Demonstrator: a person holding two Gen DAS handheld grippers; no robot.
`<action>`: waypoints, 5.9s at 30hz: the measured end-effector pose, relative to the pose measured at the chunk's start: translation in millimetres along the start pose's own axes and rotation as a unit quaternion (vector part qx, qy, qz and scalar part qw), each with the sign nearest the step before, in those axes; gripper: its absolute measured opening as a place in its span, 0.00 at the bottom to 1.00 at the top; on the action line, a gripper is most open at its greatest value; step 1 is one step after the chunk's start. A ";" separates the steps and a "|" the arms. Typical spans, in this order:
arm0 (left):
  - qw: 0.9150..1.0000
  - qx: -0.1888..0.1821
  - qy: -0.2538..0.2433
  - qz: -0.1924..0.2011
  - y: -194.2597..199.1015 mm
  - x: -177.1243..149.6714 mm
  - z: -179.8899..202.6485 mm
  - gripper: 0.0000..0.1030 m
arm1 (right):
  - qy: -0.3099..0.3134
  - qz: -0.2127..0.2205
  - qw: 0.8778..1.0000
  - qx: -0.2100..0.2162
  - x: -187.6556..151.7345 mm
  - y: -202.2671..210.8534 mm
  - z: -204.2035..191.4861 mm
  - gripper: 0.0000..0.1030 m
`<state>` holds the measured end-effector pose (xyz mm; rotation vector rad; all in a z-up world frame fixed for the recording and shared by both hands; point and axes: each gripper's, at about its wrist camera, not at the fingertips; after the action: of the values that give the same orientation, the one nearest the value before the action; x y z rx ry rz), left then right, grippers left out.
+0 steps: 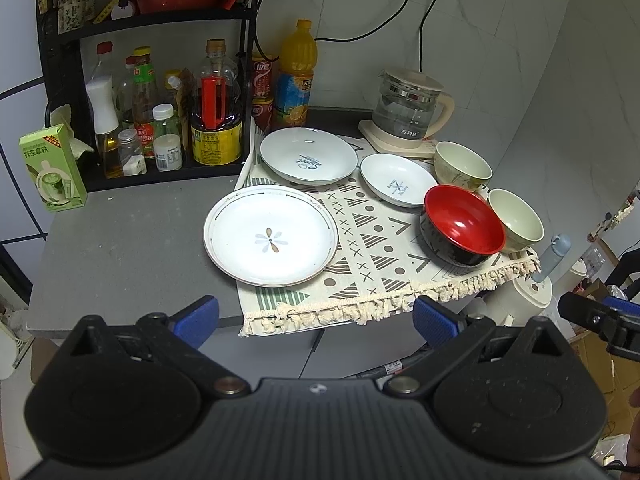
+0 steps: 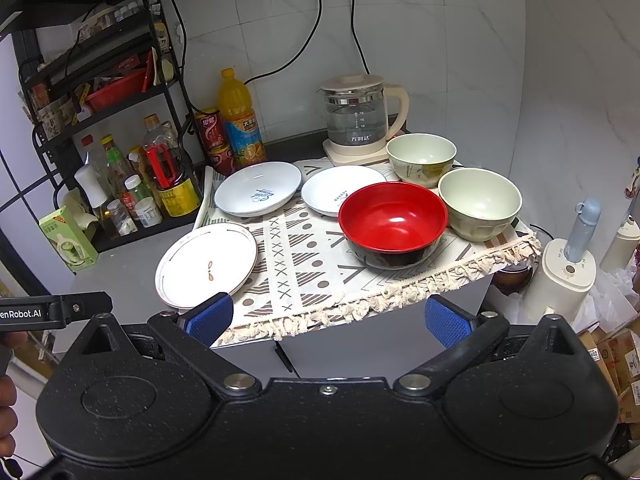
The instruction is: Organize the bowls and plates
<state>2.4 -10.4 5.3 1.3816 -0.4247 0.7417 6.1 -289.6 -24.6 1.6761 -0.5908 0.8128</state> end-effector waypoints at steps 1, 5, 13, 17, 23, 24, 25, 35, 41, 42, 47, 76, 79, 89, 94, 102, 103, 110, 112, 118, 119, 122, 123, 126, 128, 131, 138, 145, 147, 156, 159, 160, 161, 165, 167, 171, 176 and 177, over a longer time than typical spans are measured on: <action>1.000 0.000 0.000 0.000 0.1 0.4 0.4 0.99 | 0.001 0.000 1.000 0.000 0.5 -0.5 -0.3 1.00; 1.000 -0.006 0.006 -0.005 -0.9 1.4 0.2 0.99 | 0.001 0.001 1.000 0.000 2.4 -2.7 -2.6 1.00; 1.000 -0.002 0.008 -0.012 -11.0 12.7 2.4 0.99 | 0.003 -0.005 1.000 -0.002 5.7 -12.4 -3.2 1.00; 1.000 -0.003 0.011 -0.017 -20.0 17.9 1.7 0.99 | -0.002 -0.006 1.000 -0.006 9.0 -19.5 -0.8 1.00; 1.000 -0.004 0.011 -0.026 -38.9 27.5 1.5 0.99 | -0.001 -0.013 1.000 -0.008 17.4 -35.3 1.2 1.00; 1.000 -0.005 0.013 -0.027 -42.1 29.1 1.8 0.99 | 0.000 -0.015 1.000 -0.008 19.1 -37.9 2.2 1.00; 0.999 -0.005 0.013 -0.028 -45.7 31.7 1.7 0.99 | 0.000 -0.016 1.000 -0.007 21.0 -40.8 2.4 1.00; 0.999 -0.010 0.022 -0.049 -91.5 65.2 1.9 0.99 | -0.008 -0.037 0.999 0.002 49.5 -81.2 7.8 1.00; 0.997 -0.011 0.020 -0.068 -123.6 89.2 5.5 0.99 | -0.009 -0.047 0.999 -0.008 66.6 -105.4 15.2 1.00; 0.997 -0.013 0.018 -0.071 -128.8 93.2 6.4 0.99 | -0.013 -0.048 0.999 -0.012 69.2 -109.1 16.9 1.00; 0.996 -0.028 -0.004 -0.084 -152.2 111.3 12.4 0.99 | -0.044 -0.050 0.997 -0.031 79.4 -125.2 27.5 1.00; 0.990 -0.020 -0.063 -0.127 -230.4 152.5 86.4 0.99 | -0.066 -0.079 0.994 -0.040 102.6 -189.2 99.4 1.00; 0.990 -0.017 -0.056 -0.126 -237.0 156.6 103.0 0.99 | -0.057 -0.087 0.994 -0.037 108.1 -196.1 112.5 1.00; 0.989 -0.012 -0.046 -0.136 -267.7 160.1 168.5 0.99 | -0.043 -0.093 0.994 -0.023 122.5 -209.7 171.6 1.00; 0.988 -0.013 -0.051 -0.143 -281.6 160.2 198.3 0.97 | -0.044 -0.092 0.994 -0.024 128.0 -217.3 205.2 1.00; 0.988 -0.035 -0.063 -0.140 -297.7 166.4 246.4 0.88 | -0.053 -0.106 0.993 -0.022 123.1 -232.7 250.8 0.86; 0.987 -0.039 -0.066 -0.141 -300.3 167.4 252.7 0.87 | -0.056 -0.110 0.992 -0.020 121.7 -235.3 256.4 0.82; 0.981 -0.053 -0.091 -0.162 -329.6 168.4 294.8 0.70 | -0.081 -0.138 0.987 0.001 107.8 -253.7 287.8 0.54; 0.980 -0.053 -0.088 -0.169 -336.6 168.3 302.3 0.67 | -0.086 -0.141 0.986 0.006 105.3 -257.4 294.1 0.52; 0.976 -0.057 -0.094 -0.188 -354.1 169.0 321.2 0.53 | -0.089 -0.143 0.986 0.013 105.7 -264.2 311.3 0.47; 0.975 -0.062 -0.094 -0.191 -356.5 169.3 323.9 0.52 | -0.098 -0.143 0.985 0.014 105.5 -264.0 315.6 0.46; 0.972 -0.072 -0.094 -0.201 -366.1 168.8 330.9 0.48 | -0.097 -0.145 0.985 0.014 105.2 -266.3 321.1 0.44; 0.971 -0.072 -0.094 -0.207 -370.5 167.9 333.0 0.43 | -0.099 -0.149 0.984 0.018 104.1 -268.6 323.5 0.42; 0.968 -0.075 -0.092 -0.222 -382.4 166.3 336.9 0.34 | -0.107 -0.162 0.981 0.027 101.7 -276.7 328.6 0.32; 0.967 -0.077 -0.088 -0.227 -389.4 166.6 338.2 0.32 | -0.109 -0.163 0.980 0.033 101.3 -277.5 329.1 0.31; 0.964 -0.087 -0.078 -0.239 -401.0 167.7 340.5 0.25 | -0.114 -0.169 0.979 0.034 99.4 -280.4 331.9 0.29; 0.956 -0.086 -0.084 -0.267 -425.3 165.2 354.8 0.20 | -0.128 -0.182 0.974 0.042 95.5 -284.3 338.4 0.27; 0.947 -0.067 -0.090 -0.300 -443.6 163.2 357.3 0.11 | -0.140 -0.195 0.969 0.051 89.3 -290.1 339.8 0.26; 0.947 -0.066 -0.089 -0.303 -446.9 162.2 355.9 0.08 | -0.139 -0.197 0.969 0.054 88.3 -292.7 338.6 0.26; 0.949 -0.078 -0.074 -0.297 -441.4 165.4 353.0 0.07 | -0.133 -0.185 0.972 0.049 88.4 -289.7 336.1 0.19; 0.951 -0.084 -0.073 -0.288 -431.6 169.9 353.3 0.07 | -0.135 -0.173 0.975 0.048 94.1 -281.9 337.1 0.19; 0.952 -0.085 -0.074 -0.286 -428.5 171.6 353.6 0.07 | -0.136 -0.168 0.975 0.047 97.0 -278.6 337.3 0.19; 0.952 -0.087 -0.076 -0.283 -424.8 173.3 353.8 0.07 | -0.137 -0.163 0.976 0.045 100.0 -275.5 337.1 0.19; 0.956 -0.097 -0.067 -0.270 -408.8 181.9 351.2 0.07 | -0.140 -0.138 0.980 0.042 112.4 -262.6 335.1 0.19; 0.957 -0.100 -0.062 -0.264 -398.8 186.9 348.2 0.07 | -0.138 -0.131 0.981 0.043 118.4 -258.5 333.6 0.19; 0.962 -0.106 -0.047 -0.247 -376.0 193.7 336.6 0.07 | -0.117 -0.116 0.985 0.054 131.9 -250.1 326.4 0.19; 0.966 -0.112 -0.023 -0.232 -346.9 201.9 319.8 0.07 | -0.101 -0.090 0.988 0.076 151.9 -235.4 317.1 0.18; 0.966 -0.113 -0.018 -0.230 -342.8 203.1 316.1 0.07 | -0.097 -0.087 0.988 0.080 155.6 -233.7 314.4 0.18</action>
<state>429.6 -279.9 -54.1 1.2164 -0.1946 0.2763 344.5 -531.3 -93.1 1.9401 -0.5123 0.5871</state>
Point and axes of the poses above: each gripper's, at about its wrist camera, not at the fingertips, and y roughly against the way its jaws point, z to its right, x to its top, and after that the axes turned 1 degree about y, right-handed
